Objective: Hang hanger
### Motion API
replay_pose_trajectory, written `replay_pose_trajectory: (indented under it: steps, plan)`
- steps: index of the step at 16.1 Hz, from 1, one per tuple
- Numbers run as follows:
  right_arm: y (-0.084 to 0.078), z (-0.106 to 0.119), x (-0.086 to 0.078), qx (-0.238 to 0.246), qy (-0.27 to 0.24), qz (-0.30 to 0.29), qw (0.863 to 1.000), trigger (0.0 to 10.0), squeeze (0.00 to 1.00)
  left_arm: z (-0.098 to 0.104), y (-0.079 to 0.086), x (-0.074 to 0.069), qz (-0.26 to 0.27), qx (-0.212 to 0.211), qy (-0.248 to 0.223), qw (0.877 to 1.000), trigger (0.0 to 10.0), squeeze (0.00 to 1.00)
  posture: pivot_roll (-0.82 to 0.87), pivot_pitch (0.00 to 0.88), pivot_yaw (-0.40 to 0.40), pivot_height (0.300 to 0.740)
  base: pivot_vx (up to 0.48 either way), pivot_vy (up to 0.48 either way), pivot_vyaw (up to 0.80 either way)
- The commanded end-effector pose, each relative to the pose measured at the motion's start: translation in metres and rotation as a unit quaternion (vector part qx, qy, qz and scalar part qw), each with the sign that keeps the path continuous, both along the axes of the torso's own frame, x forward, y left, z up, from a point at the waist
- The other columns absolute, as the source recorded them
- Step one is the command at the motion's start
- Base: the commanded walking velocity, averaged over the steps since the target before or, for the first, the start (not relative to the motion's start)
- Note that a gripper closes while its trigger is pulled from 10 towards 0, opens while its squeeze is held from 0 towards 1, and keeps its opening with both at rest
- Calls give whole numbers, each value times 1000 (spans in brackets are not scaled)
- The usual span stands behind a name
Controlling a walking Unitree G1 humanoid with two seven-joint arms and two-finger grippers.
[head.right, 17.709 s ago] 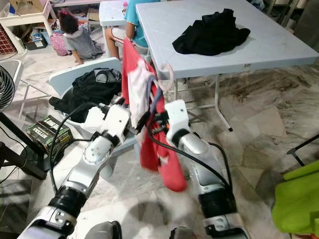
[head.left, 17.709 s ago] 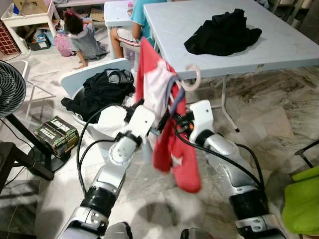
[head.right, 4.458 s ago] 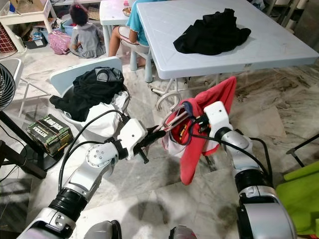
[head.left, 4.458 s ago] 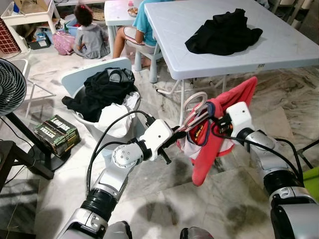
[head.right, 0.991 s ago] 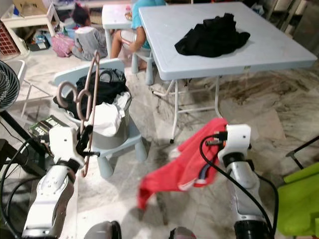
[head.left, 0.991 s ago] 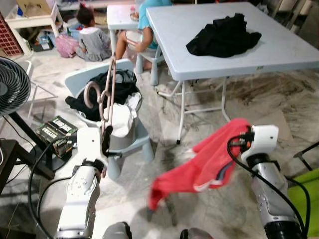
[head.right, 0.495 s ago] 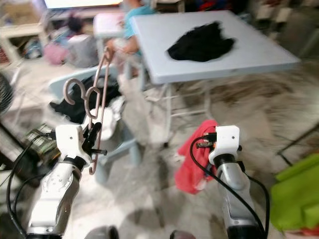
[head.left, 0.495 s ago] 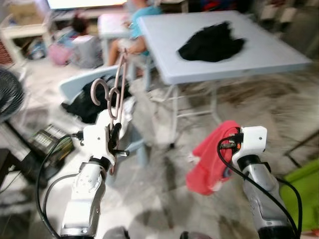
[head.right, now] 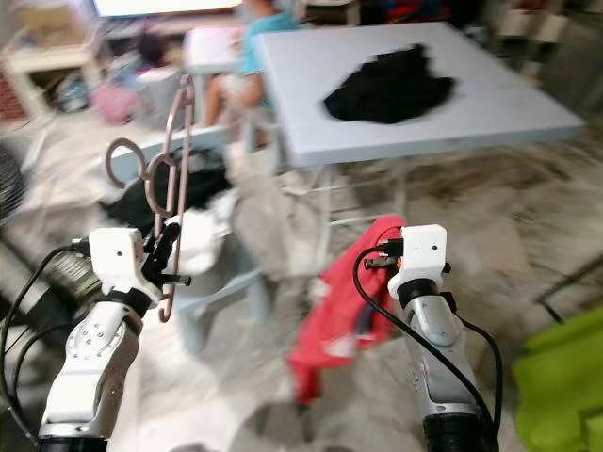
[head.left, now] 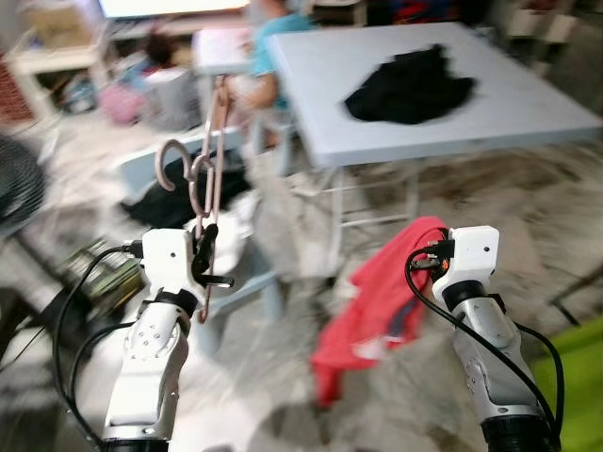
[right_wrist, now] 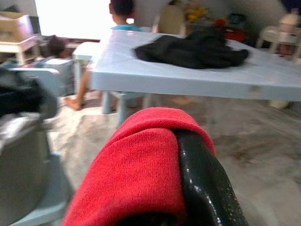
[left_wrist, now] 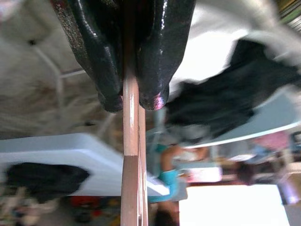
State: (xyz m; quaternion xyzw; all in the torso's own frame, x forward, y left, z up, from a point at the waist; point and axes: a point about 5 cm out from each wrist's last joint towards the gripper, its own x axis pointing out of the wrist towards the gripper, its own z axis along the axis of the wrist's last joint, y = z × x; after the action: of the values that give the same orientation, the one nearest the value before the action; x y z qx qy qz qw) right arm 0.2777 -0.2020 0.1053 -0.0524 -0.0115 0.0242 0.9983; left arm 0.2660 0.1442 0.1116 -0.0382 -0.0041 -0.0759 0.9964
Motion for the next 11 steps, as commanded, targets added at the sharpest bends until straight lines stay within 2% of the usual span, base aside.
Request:
replay_pose_trajectory:
  steps: [1,2,3,8,11]
  plan:
    - [-1,9,4,0,-15,-4,1000,2902,0,3,-3,0,-6,0,-6,1000,10000,0,-32,37,-12,740,480,0,0]
    - [-1,10,4,0,-15,-4,1000,4510,0,3,-3,0,-7,1,-5,1000,10000,0,-32,38,-13,740,480,0,0]
    - [0,10,5,0,-14,-3,1000,10000,0,3,-3,0,-7,0,-5,1000,10000,0,-32,39,-14,740,480,0,0]
    - [1,10,5,0,-12,1,1000,10000,0,4,-5,0,-11,-5,-7,1000,10000,0,-32,38,-15,740,473,0,0]
    - [2,9,7,1,-10,2,1000,10000,0,3,-7,1,-12,-24,4,1000,10000,0,-31,37,-16,740,371,-298,0]
